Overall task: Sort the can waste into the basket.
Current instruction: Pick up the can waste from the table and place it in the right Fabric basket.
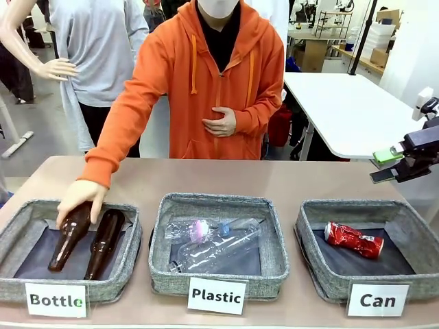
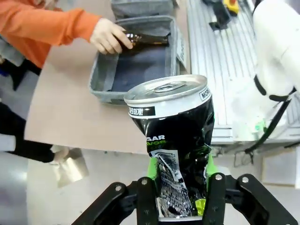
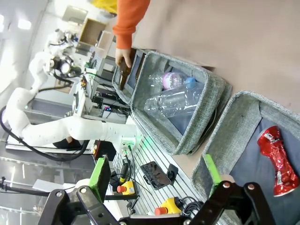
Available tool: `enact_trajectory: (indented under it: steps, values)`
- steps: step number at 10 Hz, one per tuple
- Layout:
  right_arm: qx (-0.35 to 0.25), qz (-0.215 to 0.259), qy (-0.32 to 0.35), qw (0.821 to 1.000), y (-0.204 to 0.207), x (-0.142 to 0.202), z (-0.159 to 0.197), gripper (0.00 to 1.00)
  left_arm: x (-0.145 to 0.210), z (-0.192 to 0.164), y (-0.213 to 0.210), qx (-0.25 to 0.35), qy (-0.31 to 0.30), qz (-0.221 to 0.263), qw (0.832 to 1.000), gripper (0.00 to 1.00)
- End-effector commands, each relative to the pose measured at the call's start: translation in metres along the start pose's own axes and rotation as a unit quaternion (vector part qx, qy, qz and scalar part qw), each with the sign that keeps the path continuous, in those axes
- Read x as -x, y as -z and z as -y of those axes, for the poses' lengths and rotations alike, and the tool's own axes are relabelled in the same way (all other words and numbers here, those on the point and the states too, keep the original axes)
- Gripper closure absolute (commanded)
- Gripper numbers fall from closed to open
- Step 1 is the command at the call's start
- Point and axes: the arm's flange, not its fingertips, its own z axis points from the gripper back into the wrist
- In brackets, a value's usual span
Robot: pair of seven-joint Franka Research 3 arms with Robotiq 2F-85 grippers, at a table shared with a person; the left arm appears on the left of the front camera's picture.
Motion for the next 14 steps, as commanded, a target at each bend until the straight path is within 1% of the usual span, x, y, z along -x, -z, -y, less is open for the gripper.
enact_trajectory:
  steps: [1, 2, 5, 6, 7, 8, 9, 10, 11, 12, 13, 14]
  values:
    - [-0.003, -0.002, -0.009, 1.000, -0.002, -0.001, 0.000, 0.01, -0.003, -0.015, 0.025, -0.036, 0.011, 0.051, 0.998, 0.59]
    - [-0.003, -0.002, -0.009, 1.000, -0.002, -0.001, 0.000, 0.01, -0.004, -0.016, 0.026, -0.041, 0.024, 0.052, 0.998, 0.59]
    - [-0.003, -0.002, -0.009, 1.000, -0.002, -0.001, 0.000, 0.01, -0.024, -0.033, 0.028, -0.016, 0.040, 0.039, 0.998, 0.59]
    - [-0.003, -0.002, -0.009, 1.000, -0.002, -0.001, 0.000, 0.01, -0.032, -0.038, 0.030, -0.010, 0.036, 0.043, 0.998, 0.59]
    - [-0.003, -0.002, -0.009, 1.000, -0.002, -0.001, 0.000, 0.01, -0.052, -0.051, 0.036, 0.002, 0.026, 0.055, 0.998, 0.59]
    - [-0.003, -0.002, -0.009, 1.000, -0.002, -0.001, 0.000, 0.01, -0.092, -0.067, 0.056, 0.011, 0.007, 0.092, 0.996, 0.59]
    - [-0.003, -0.002, -0.009, 1.000, -0.002, -0.001, 0.000, 0.01, -0.136, -0.083, 0.085, 0.033, 0.021, 0.121, 0.992, 0.59]
    - [-0.003, -0.002, -0.009, 1.000, -0.002, -0.001, 0.000, 0.01, -0.182, -0.104, 0.119, 0.060, 0.056, 0.120, 0.989, 0.59]
    - [-0.003, -0.002, -0.009, 1.000, -0.002, -0.001, 0.000, 0.01, -0.229, -0.124, 0.158, 0.117, 0.100, 0.102, 0.983, 0.59]
    - [-0.003, -0.002, -0.009, 1.000, -0.002, -0.001, 0.000, 0.01, -0.276, -0.138, 0.198, 0.153, 0.113, 0.103, 0.976, 0.59]
    - [-0.003, -0.002, -0.009, 1.000, -0.002, -0.001, 0.000, 0.01, -0.331, -0.144, 0.248, 0.207, 0.100, 0.121, 0.966, 0.59]
    - [-0.003, -0.002, -0.009, 1.000, -0.002, -0.001, 0.000, 0.01, -0.380, -0.147, 0.294, 0.193, 0.072, 0.131, 0.970, 0.59]
